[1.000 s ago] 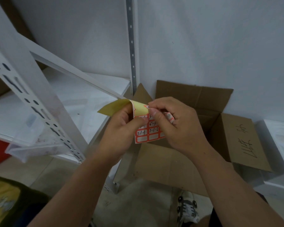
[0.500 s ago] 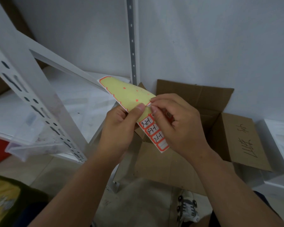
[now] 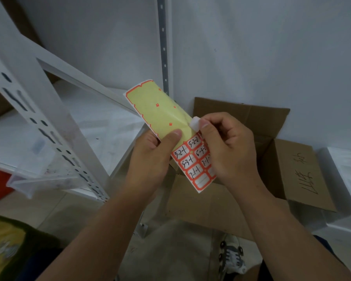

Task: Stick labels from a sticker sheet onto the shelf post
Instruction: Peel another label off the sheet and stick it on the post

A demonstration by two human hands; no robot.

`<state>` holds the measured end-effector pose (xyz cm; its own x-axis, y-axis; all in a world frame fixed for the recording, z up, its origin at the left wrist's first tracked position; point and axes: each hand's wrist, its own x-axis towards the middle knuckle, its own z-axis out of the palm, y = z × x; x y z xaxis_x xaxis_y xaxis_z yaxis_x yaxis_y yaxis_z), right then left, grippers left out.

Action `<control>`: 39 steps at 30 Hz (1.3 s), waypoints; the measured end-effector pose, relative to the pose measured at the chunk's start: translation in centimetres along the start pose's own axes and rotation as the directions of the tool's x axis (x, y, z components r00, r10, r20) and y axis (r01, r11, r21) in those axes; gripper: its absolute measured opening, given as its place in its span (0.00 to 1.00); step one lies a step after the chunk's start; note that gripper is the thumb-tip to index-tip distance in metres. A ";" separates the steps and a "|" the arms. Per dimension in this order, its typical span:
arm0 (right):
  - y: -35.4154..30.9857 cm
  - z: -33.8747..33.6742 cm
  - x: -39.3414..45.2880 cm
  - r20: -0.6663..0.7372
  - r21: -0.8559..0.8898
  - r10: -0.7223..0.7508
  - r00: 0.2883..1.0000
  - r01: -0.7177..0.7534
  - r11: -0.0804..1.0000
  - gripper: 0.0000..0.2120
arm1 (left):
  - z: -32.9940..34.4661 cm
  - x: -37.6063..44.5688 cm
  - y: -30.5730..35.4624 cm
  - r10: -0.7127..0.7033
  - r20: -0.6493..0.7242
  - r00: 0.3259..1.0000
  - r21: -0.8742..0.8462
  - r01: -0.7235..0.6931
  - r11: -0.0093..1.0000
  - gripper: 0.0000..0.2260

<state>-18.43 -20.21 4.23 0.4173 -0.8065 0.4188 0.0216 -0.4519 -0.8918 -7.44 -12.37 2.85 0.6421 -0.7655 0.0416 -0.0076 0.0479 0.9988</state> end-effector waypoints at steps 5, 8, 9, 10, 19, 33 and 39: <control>0.7 0.1 -0.1 -0.001 -0.145 -0.166 0.986 0.164 0.976 0.06 | 0.1 0.0 0.0 -0.033 -0.006 0.999 -0.079 0.032 0.996 0.09; 1.6 0.4 -0.4 0.048 -0.428 -0.470 0.881 0.443 0.788 0.13 | 0.2 0.1 0.1 -0.037 -0.005 0.999 -0.155 0.035 0.987 0.09; 1.8 0.4 -0.5 0.083 -0.474 -0.531 0.843 0.502 0.724 0.14 | 0.3 0.1 0.1 -0.031 0.000 1.000 -0.168 0.030 0.985 0.09; 1.9 0.5 -0.5 0.108 -0.493 -0.561 0.821 0.534 0.687 0.15 | 0.3 0.1 0.1 -0.022 0.003 1.000 -0.172 0.022 0.985 0.07; 0.7 0.2 -0.4 0.091 -0.142 -0.208 0.974 0.220 0.965 0.04 | 0.0 1.0 -1.0 -0.065 -0.036 0.997 -0.196 0.057 0.979 0.07; 2.2 -1.3 1.2 -0.049 -0.088 0.328 0.943 -0.332 0.939 0.06 | 4.1 5.2 -14.9 -0.436 -0.023 0.900 0.119 0.436 0.892 0.14; 3.2 -2.2 1.5 0.004 -0.198 0.341 0.940 -0.334 0.922 0.06 | 4.5 4.7 -20.1 -0.396 0.011 0.918 0.372 0.364 0.854 0.06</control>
<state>-19.74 -23.67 2.40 0.4033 -0.9108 0.0888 -0.2990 -0.2229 -0.9278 -7.76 -19.80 -16.96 0.5844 -0.7287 -0.3569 -0.0581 -0.4763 0.8773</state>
